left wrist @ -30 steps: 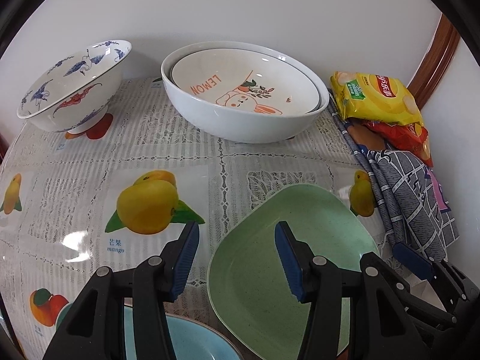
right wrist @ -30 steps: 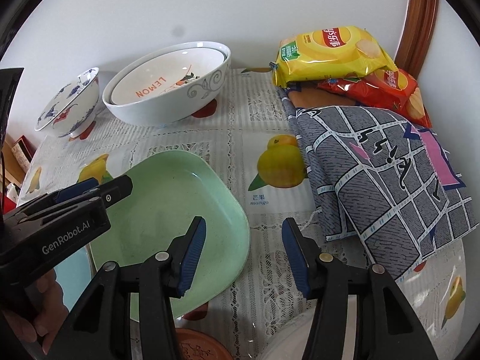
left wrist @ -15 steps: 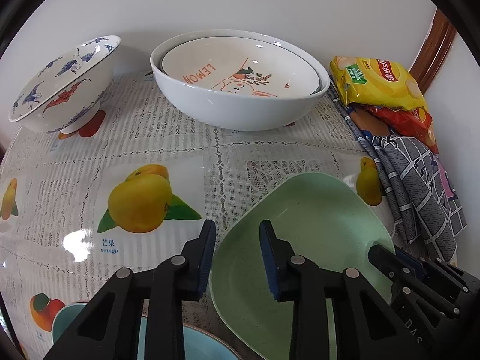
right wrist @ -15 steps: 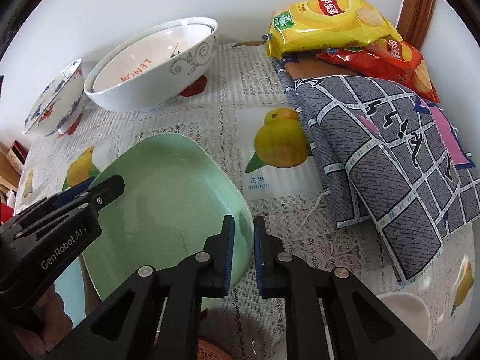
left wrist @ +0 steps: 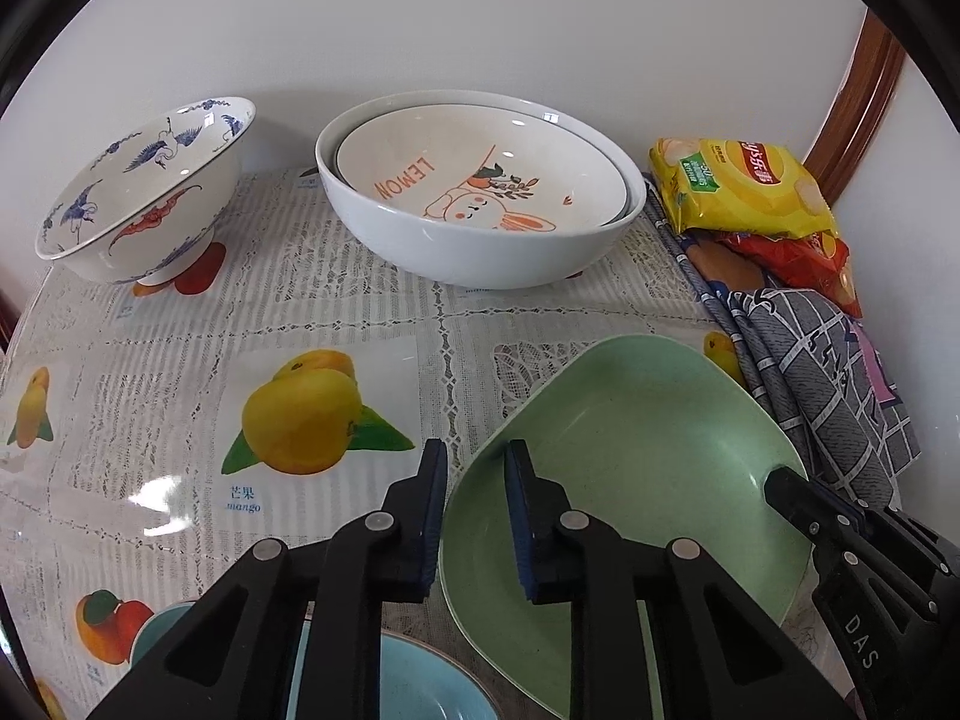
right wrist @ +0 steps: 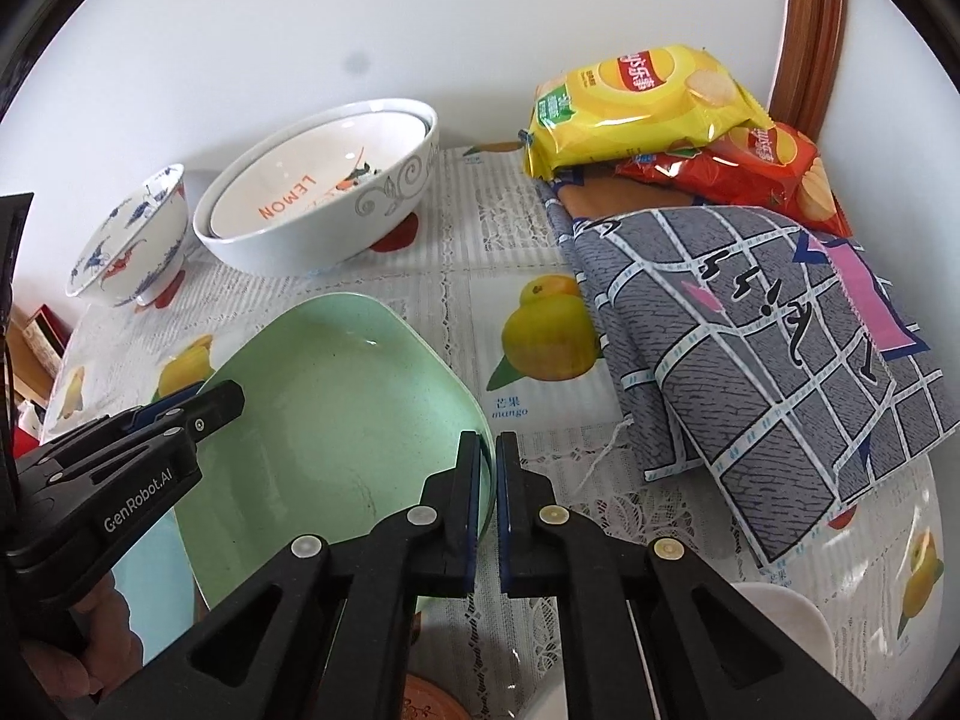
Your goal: Organize plates and bowls
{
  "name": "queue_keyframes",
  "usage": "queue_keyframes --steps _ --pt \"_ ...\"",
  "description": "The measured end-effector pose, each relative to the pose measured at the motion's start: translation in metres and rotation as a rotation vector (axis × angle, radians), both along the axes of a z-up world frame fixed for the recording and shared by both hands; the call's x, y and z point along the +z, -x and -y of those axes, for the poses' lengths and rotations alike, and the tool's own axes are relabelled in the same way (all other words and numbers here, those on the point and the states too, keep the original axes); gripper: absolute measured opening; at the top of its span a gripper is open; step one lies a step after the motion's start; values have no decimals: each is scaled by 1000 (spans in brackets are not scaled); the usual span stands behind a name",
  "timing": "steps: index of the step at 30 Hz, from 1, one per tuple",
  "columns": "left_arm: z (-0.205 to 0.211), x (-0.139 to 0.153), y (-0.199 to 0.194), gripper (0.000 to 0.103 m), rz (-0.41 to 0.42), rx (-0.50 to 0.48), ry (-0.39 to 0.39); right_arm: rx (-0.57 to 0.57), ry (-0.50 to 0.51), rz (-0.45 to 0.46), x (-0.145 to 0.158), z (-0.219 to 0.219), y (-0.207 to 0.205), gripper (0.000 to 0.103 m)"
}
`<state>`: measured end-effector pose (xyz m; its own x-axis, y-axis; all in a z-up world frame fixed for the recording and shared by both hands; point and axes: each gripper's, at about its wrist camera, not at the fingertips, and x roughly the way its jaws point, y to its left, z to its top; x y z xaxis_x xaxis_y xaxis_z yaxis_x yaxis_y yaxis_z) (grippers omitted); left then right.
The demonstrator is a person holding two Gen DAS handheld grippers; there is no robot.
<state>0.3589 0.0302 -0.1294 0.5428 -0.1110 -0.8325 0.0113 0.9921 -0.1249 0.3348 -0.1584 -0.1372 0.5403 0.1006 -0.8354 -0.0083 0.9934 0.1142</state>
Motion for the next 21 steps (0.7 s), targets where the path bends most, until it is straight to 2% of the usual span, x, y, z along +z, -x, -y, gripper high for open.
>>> queue_keyframes --steps 21 --pt "9 72 68 19 123 -12 17 -35 -40 140 74 16 69 5"
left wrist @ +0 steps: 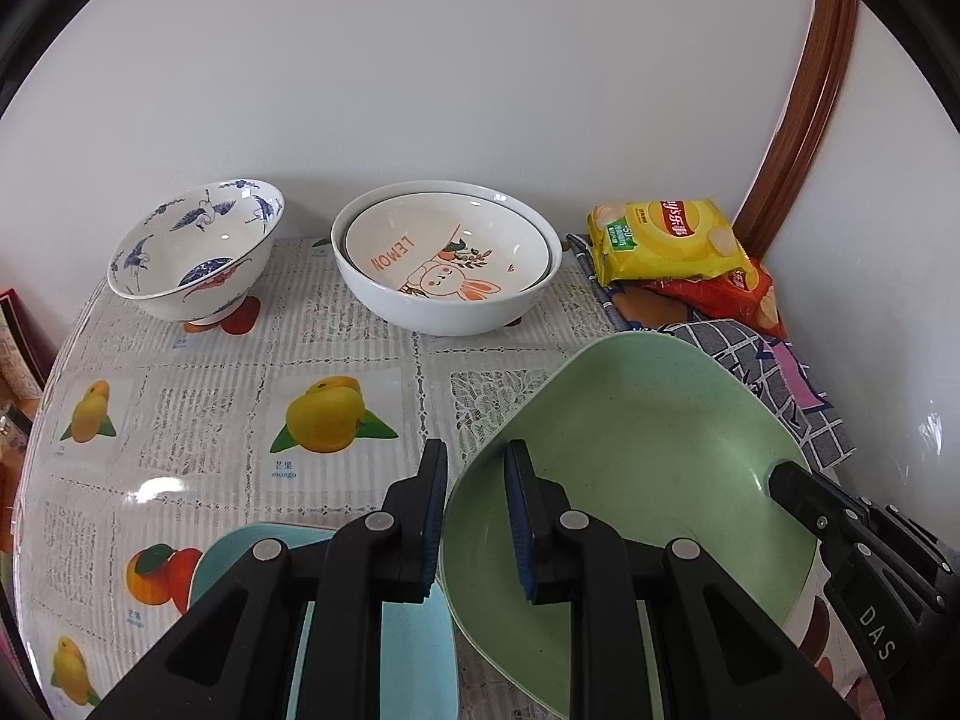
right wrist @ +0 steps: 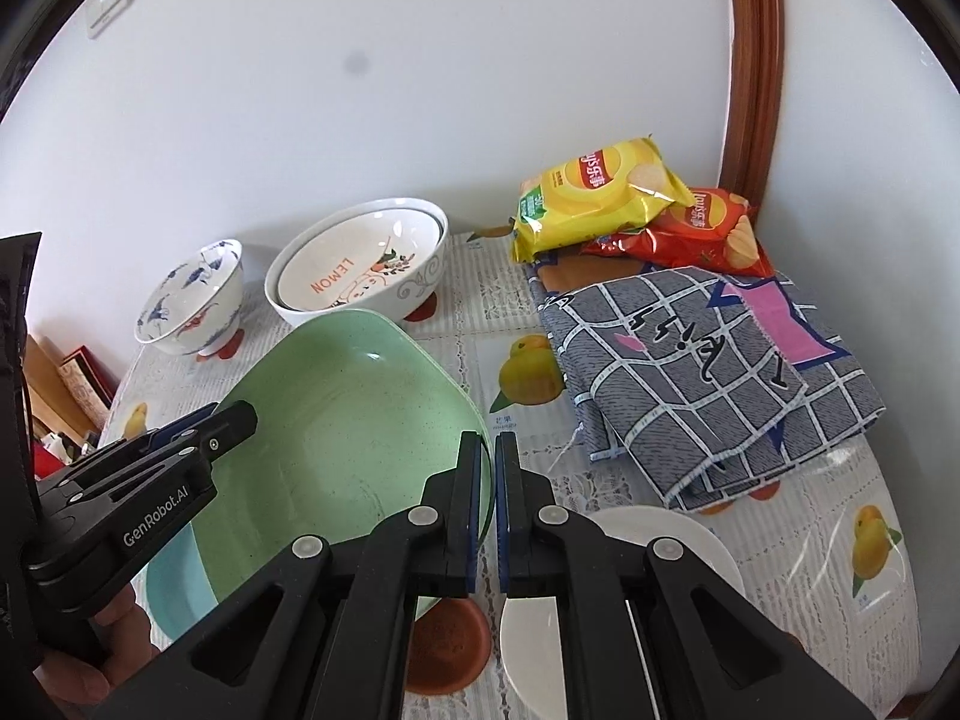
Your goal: Organize plates and bowls
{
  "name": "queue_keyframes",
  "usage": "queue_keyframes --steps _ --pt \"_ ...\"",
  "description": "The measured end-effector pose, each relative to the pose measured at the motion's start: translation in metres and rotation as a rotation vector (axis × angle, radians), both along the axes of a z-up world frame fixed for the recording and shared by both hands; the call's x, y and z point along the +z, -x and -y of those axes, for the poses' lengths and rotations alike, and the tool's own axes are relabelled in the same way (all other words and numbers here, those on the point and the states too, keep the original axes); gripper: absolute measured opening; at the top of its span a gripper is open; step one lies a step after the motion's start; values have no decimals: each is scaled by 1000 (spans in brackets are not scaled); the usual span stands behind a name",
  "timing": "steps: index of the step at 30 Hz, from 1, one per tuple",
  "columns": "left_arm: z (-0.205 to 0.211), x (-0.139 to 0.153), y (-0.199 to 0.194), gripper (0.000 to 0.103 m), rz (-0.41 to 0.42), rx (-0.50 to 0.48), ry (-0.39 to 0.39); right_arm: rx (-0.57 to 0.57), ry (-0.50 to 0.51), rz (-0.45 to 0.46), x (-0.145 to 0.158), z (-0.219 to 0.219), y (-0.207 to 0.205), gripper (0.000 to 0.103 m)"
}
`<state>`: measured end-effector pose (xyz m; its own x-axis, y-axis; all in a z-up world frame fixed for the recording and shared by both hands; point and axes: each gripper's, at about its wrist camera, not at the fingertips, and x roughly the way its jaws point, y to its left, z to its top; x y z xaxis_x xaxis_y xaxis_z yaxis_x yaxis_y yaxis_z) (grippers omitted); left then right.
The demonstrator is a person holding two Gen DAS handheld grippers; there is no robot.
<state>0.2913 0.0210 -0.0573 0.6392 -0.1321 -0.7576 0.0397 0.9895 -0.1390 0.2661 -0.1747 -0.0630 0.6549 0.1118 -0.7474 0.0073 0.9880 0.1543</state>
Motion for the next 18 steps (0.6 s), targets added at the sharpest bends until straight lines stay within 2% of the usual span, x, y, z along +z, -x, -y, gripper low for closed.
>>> queue_keyframes --steps 18 --pt "9 43 59 19 84 -18 -1 -25 -25 85 42 12 66 5"
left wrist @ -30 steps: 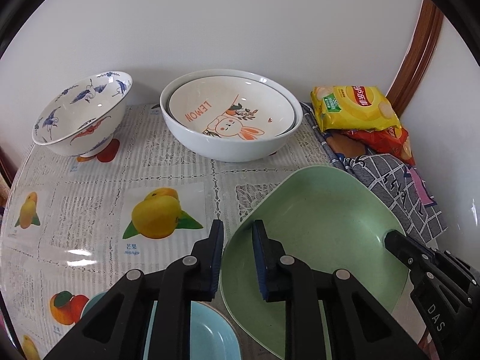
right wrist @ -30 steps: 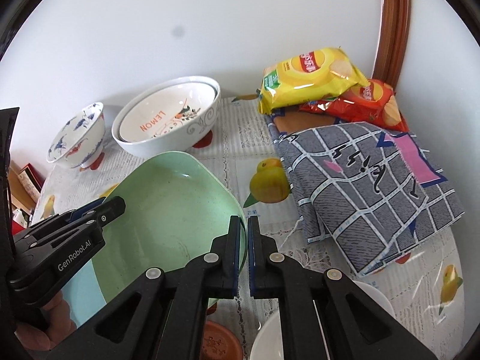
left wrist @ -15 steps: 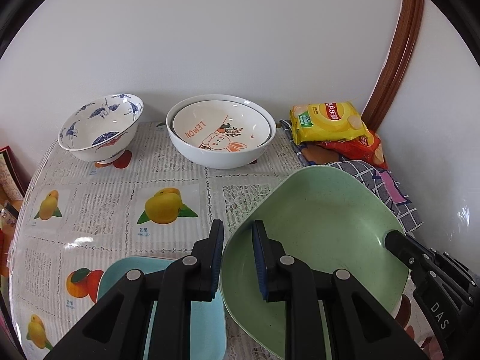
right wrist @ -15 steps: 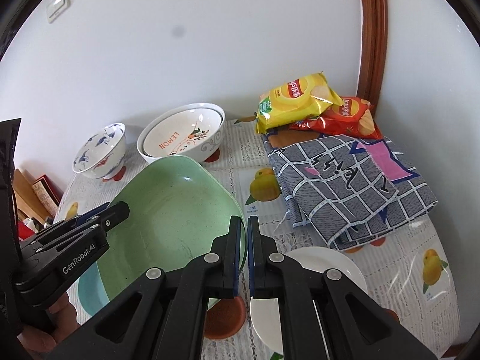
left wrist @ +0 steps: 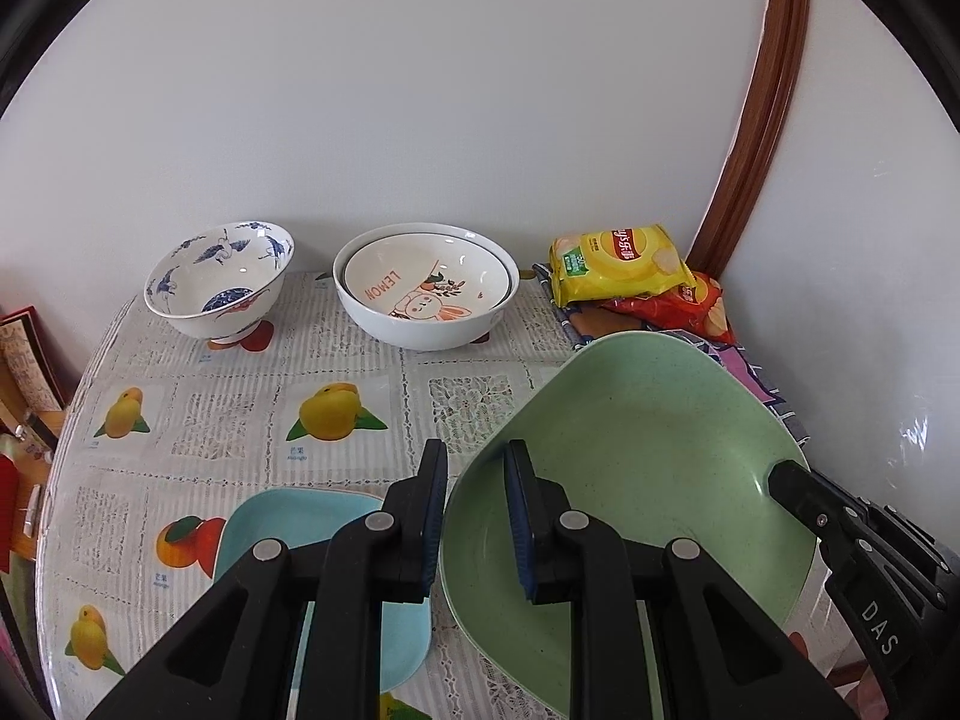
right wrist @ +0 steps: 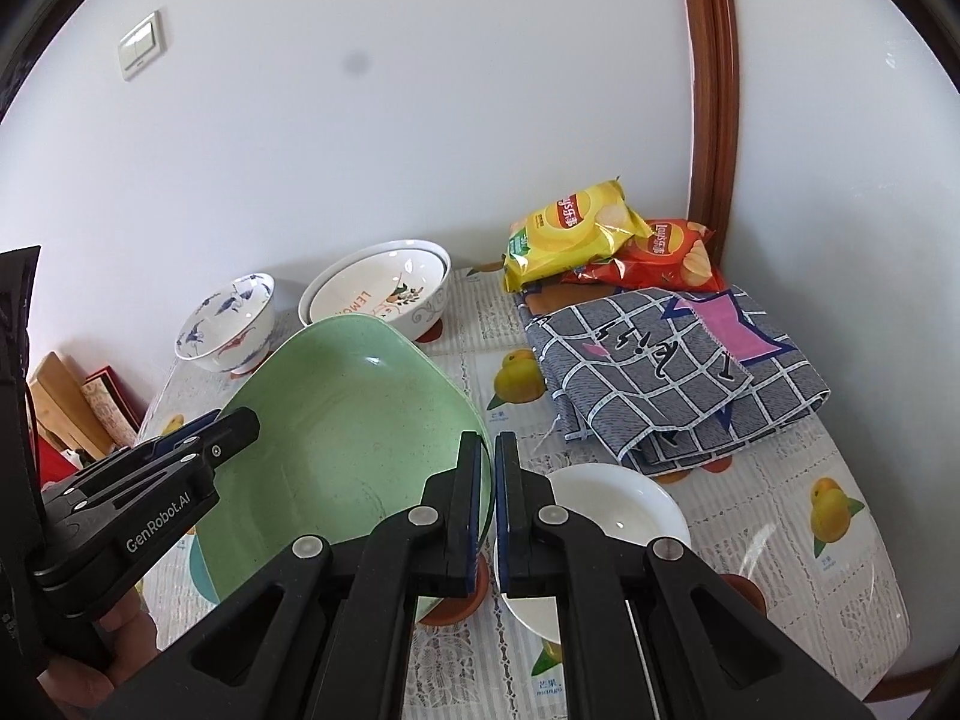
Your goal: Organize plates and bowls
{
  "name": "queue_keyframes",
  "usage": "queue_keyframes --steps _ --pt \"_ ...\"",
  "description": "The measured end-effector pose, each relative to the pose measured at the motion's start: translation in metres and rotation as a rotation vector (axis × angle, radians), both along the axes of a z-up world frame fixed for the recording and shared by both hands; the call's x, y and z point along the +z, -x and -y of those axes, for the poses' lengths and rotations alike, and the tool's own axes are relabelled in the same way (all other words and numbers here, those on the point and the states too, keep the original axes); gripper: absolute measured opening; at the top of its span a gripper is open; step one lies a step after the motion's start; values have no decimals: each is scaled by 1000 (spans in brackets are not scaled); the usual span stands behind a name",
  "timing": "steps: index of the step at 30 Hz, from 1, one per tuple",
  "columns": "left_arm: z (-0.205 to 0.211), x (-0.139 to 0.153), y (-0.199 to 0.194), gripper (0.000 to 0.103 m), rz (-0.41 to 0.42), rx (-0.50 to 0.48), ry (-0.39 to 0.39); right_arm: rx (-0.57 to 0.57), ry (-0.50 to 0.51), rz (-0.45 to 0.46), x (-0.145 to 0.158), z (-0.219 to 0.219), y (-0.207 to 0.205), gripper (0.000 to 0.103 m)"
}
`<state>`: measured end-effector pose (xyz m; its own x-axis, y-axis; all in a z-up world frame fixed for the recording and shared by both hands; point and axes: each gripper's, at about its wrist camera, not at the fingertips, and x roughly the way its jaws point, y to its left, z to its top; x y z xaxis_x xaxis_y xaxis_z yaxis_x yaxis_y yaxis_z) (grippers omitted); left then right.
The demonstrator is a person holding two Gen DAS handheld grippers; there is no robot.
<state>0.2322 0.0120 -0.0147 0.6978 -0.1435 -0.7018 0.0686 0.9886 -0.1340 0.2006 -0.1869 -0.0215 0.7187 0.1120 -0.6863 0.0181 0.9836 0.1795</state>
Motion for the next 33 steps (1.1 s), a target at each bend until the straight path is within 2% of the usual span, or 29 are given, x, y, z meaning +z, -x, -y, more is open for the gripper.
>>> queue_keyframes --steps 15,33 --pt "-8 14 33 19 34 14 6 -1 1 42 20 -6 32 5" --pt "-27 2 46 19 16 43 41 14 16 25 12 -25 43 5"
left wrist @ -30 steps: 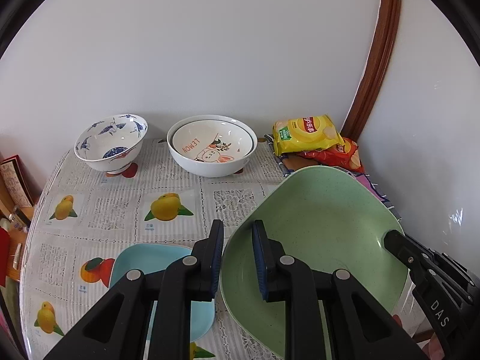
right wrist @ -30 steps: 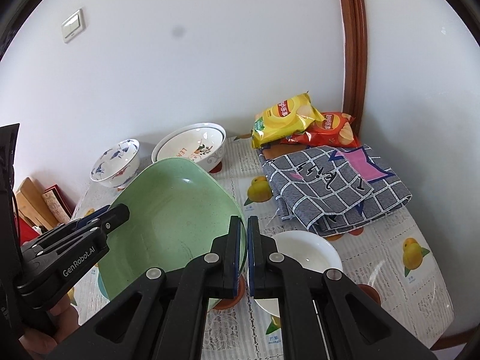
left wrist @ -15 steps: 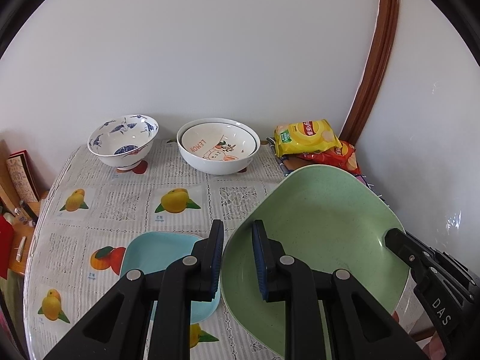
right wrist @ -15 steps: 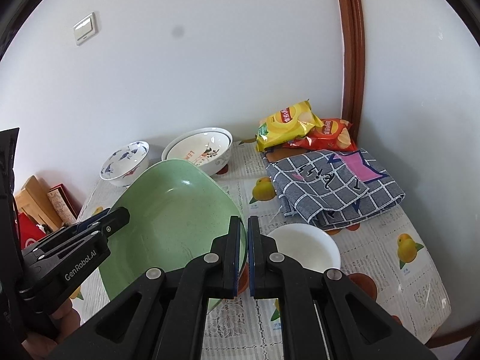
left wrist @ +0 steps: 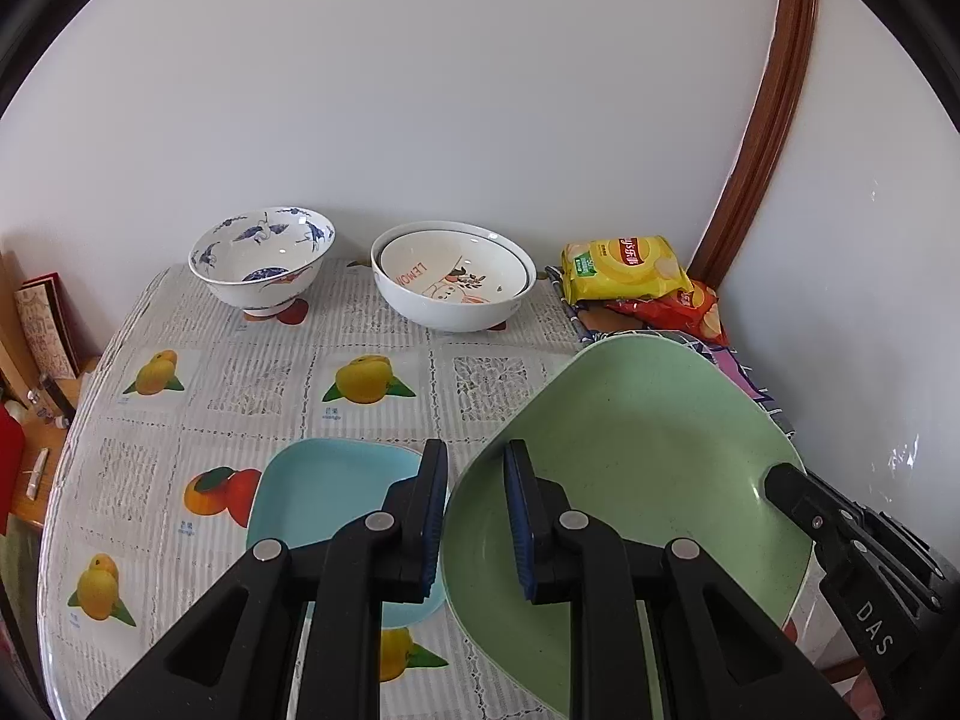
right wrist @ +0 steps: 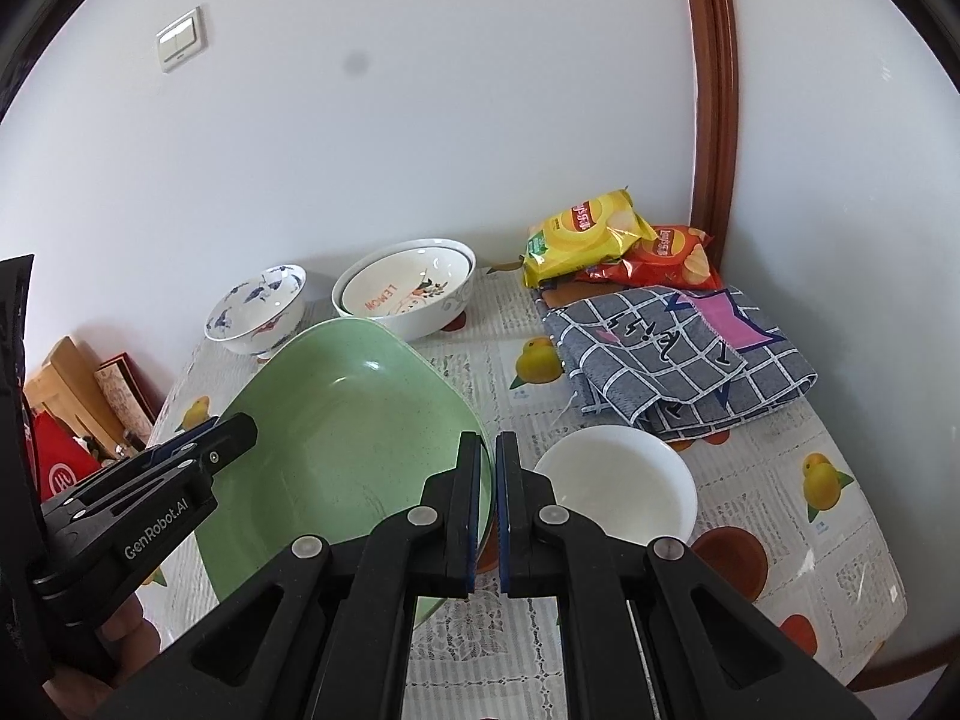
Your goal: Organize plates and bowls
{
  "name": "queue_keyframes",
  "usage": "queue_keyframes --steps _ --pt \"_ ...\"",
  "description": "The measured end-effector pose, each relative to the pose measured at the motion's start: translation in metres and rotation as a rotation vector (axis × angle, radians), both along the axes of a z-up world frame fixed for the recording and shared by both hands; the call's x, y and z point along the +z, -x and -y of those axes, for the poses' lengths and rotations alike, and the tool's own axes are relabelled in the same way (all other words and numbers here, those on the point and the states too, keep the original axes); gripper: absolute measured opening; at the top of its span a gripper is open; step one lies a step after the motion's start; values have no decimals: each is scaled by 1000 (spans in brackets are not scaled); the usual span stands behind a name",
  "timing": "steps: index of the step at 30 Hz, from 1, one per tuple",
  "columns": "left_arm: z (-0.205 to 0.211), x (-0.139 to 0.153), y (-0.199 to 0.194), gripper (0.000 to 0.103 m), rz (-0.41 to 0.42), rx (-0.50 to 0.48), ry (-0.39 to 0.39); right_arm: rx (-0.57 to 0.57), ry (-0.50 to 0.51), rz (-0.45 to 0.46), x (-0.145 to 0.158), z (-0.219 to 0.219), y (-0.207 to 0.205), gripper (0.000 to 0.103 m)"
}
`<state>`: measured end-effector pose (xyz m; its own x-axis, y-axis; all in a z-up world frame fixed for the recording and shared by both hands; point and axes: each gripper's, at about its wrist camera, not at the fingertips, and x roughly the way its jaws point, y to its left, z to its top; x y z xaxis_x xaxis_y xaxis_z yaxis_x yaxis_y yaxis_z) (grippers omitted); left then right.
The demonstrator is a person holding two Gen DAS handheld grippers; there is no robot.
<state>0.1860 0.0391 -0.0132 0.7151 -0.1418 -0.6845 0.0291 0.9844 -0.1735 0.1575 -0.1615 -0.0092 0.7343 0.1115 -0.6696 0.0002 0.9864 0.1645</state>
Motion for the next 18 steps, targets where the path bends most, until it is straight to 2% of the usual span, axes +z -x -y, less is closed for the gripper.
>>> queue_keyframes --steps 18 --pt "-30 -20 -8 19 -37 49 32 39 29 -32 -12 -30 -16 5"
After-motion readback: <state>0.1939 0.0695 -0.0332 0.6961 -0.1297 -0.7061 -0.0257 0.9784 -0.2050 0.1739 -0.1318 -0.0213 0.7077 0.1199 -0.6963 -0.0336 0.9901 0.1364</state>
